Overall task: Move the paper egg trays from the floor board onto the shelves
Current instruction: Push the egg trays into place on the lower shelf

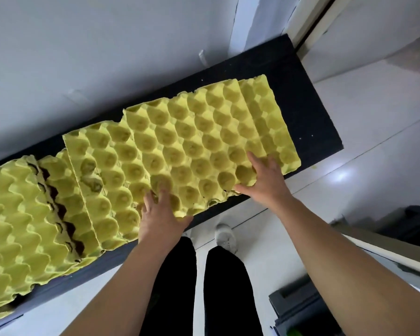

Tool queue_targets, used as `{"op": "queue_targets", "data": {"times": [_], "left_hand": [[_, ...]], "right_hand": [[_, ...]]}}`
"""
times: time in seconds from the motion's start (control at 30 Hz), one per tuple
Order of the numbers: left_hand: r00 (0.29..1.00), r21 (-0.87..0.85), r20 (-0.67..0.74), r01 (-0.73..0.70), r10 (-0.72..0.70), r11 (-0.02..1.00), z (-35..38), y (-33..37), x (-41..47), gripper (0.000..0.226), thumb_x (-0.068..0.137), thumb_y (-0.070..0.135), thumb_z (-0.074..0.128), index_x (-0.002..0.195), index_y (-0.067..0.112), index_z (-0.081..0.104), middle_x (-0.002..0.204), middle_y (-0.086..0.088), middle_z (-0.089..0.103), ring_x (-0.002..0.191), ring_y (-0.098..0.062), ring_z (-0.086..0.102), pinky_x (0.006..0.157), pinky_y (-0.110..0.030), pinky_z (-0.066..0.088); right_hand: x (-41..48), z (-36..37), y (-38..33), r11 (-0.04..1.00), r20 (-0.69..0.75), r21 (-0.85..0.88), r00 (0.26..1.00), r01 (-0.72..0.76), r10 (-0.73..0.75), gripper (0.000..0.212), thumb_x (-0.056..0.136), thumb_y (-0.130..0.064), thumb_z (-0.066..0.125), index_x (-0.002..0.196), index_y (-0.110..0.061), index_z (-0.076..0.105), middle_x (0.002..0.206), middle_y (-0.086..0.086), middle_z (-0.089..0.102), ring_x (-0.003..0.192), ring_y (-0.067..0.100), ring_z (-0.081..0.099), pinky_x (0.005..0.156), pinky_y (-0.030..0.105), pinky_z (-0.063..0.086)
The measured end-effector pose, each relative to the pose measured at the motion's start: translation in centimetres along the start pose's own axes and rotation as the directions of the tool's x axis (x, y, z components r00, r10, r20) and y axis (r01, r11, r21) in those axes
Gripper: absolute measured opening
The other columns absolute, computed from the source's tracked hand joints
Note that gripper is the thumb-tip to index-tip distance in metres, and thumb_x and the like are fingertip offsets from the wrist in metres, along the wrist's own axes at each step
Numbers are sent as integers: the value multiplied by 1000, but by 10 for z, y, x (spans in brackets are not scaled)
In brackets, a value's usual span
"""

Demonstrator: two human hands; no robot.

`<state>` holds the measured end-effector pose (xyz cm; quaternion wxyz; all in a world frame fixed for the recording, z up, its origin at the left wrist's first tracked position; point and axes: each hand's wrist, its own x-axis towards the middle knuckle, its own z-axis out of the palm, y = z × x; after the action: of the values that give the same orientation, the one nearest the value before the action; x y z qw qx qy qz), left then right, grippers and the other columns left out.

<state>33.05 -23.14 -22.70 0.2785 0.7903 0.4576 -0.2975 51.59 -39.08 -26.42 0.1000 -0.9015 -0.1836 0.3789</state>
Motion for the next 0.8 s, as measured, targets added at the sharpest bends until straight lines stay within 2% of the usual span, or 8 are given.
{"op": "queue_targets", "data": {"times": [0.13,0.27,0.43,0.5,0.6,0.8], "left_hand": [[994,-55,-99,32,-37,998,13,3,2,100,77,53,69,151,25,7,154,-16,11,136,-41,27,107,-46,31],[982,-82,-182,44,-59,996,20,6,-1,96,80,46,69,151,26,8,155,-15,14,135,-41,27,110,-45,27],[978,-243,-197,27,-76,970,18,12,-9,93,80,33,72,151,32,12,157,-10,9,133,-39,35,106,-47,36],[976,-299,-201,17,-81,954,13,12,-11,92,79,30,73,150,34,15,157,-7,11,131,-36,39,102,-46,42],[972,-356,-224,-12,-73,934,4,14,-16,89,77,24,74,149,32,22,154,-10,15,131,-30,40,98,-40,41],[952,-419,-301,-81,-54,904,-15,23,-42,90,78,23,75,150,32,21,153,-11,20,139,-27,27,107,-43,34]], "right_hand": [[11,2,9,995,17,92,1000,23,-25,107,63,-60,77,145,-50,8,155,16,-3,143,39,8,111,55,27],[12,3,11,988,-26,133,997,77,-74,105,61,-59,79,146,-43,18,152,16,6,142,37,13,109,54,30],[2,-10,9,976,-119,168,986,139,-120,98,60,-52,82,143,-36,33,148,15,16,137,32,25,105,38,35],[-1,-16,7,974,-138,169,982,148,-126,97,58,-53,82,141,-37,36,148,14,17,137,32,25,104,39,37],[-7,-26,3,971,-157,180,979,156,-128,96,55,-57,81,139,-38,39,144,9,19,135,28,26,104,42,40],[-26,-52,-5,966,-194,174,968,192,-158,94,58,-57,80,139,-37,37,144,8,17,136,26,19,105,44,38]]}}
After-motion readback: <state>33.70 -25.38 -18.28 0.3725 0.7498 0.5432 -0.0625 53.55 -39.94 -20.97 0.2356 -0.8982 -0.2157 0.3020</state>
